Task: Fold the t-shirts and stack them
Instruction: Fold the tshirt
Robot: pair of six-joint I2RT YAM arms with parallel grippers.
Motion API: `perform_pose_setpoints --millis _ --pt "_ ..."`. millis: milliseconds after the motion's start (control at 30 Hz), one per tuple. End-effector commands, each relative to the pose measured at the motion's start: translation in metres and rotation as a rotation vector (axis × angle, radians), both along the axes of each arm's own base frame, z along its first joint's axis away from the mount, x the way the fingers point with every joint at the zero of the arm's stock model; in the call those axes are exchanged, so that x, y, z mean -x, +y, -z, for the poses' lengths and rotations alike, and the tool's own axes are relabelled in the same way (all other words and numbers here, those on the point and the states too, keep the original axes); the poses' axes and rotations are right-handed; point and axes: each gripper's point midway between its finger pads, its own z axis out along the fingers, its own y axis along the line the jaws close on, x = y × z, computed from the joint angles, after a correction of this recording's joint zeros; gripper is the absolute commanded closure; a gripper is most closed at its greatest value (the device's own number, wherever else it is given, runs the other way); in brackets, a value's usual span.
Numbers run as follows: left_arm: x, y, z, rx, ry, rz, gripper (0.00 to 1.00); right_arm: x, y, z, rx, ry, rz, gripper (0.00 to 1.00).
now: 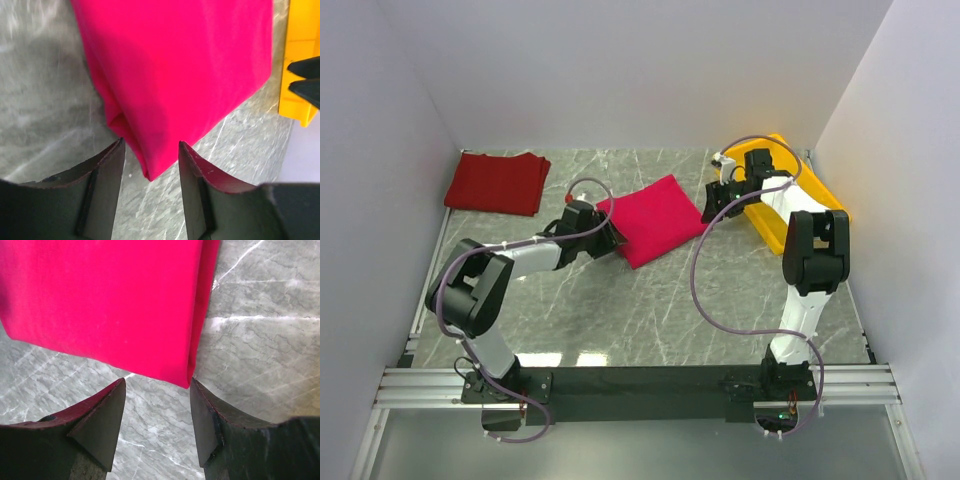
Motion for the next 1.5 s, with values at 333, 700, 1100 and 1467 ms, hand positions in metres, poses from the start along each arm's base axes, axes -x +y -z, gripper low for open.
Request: perform_pose_setpoints --millis 333,700,1100,1467 --pt "0.009 -0.020 0.011 0.112 0.009 -0.018 0.48 -0.010 0.000 -0.006 -0.040 -0.003 0.057 0.38" --pt "0.008 -0.028 0.027 0.119 0.067 -0.013 0.61 -0.011 -0.001 0.008 -0.052 0.049 0.098 0.37" --pt "0.028 -0.034 0.034 0.103 0.083 0.103 0.99 0.006 -0.002 0.034 -0.059 0.154 0.137 0.38" --pt "0.059 -0.032 0.045 0.124 0.125 0.181 0.99 0.006 0.001 0.041 -0.082 0.209 0.147 0.49"
